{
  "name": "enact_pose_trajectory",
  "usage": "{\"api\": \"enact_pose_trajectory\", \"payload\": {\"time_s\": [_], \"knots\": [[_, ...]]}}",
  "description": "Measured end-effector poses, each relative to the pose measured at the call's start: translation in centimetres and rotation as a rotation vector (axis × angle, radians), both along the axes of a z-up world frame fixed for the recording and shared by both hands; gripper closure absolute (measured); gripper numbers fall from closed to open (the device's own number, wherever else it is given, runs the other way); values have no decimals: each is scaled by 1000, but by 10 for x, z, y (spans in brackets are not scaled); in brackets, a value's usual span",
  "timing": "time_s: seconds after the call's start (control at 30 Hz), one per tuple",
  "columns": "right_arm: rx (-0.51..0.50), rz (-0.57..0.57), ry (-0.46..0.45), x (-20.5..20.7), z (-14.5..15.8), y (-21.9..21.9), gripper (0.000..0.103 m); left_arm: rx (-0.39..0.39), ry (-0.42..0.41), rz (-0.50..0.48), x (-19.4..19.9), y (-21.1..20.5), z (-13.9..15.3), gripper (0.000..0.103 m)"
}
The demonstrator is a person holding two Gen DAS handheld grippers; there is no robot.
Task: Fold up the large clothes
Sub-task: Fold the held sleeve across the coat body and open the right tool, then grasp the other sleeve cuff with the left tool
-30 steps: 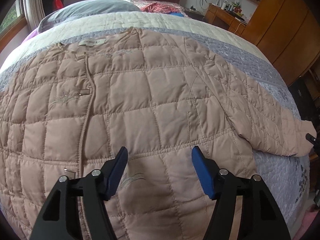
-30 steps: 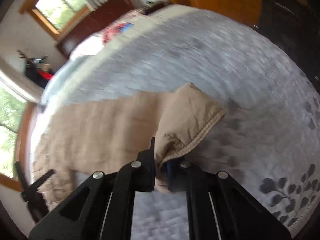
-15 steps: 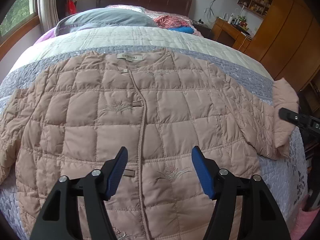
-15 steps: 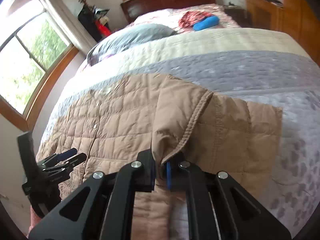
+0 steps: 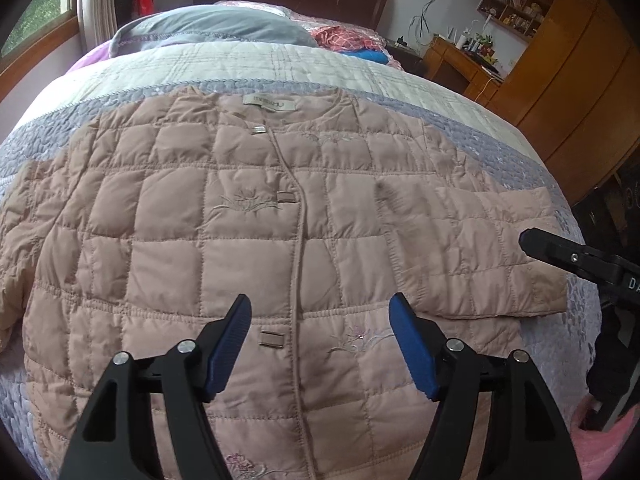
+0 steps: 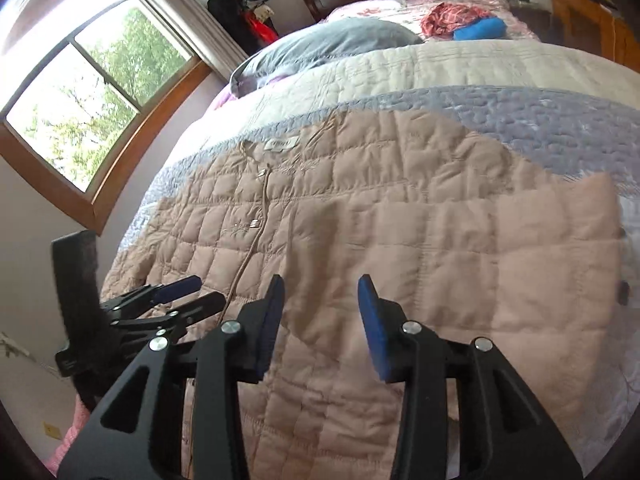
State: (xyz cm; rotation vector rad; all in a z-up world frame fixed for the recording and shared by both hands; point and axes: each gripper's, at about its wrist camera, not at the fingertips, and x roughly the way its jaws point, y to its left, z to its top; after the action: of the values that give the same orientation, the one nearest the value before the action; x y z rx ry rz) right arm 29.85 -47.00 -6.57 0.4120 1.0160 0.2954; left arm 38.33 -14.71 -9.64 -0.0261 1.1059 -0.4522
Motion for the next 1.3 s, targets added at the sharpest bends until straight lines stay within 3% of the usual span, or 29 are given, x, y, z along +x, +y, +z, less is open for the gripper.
{"api": "enact_pose_trajectory", "payload": {"time_s": [0.17, 0.37, 0.4, 0.43, 0.5, 0.57, 0.7, 0.93, 1.13, 1.3], "knots": [[-79, -156, 34, -30, 5, -54, 64, -43, 50, -54, 2, -38, -6, 28], [-83, -273, 73, -58, -20, -97, 64, -37, 111, -65, 13, -77, -24, 29], [-71, -279, 76, -62, -23, -101, 65, -43, 117, -65, 13, -80, -26, 36], [-62, -282, 76, -65, -26, -104, 66, -55, 119, -71, 13, -84, -27, 55], [-60, -288, 70, -67, -28, -102, 67, -63, 115, -82, 12, -88, -26, 78], [-56, -289, 59, -69, -26, -103, 67, -86, 83, -86, 8, -84, -16, 85], [-29, -275, 24, -70, -20, -102, 67, -81, -21, -41, 0, -55, 12, 87], [-12, -196, 38, -48, -28, -72, 71, -57, -90, 66, 7, 14, 36, 87], [-10, -123, 73, -24, -42, -40, 71, -25, -82, 159, 21, 62, 25, 87], [-39, -97, 121, -10, -62, -26, 75, 24, -15, 196, 37, 85, -9, 86]]}}
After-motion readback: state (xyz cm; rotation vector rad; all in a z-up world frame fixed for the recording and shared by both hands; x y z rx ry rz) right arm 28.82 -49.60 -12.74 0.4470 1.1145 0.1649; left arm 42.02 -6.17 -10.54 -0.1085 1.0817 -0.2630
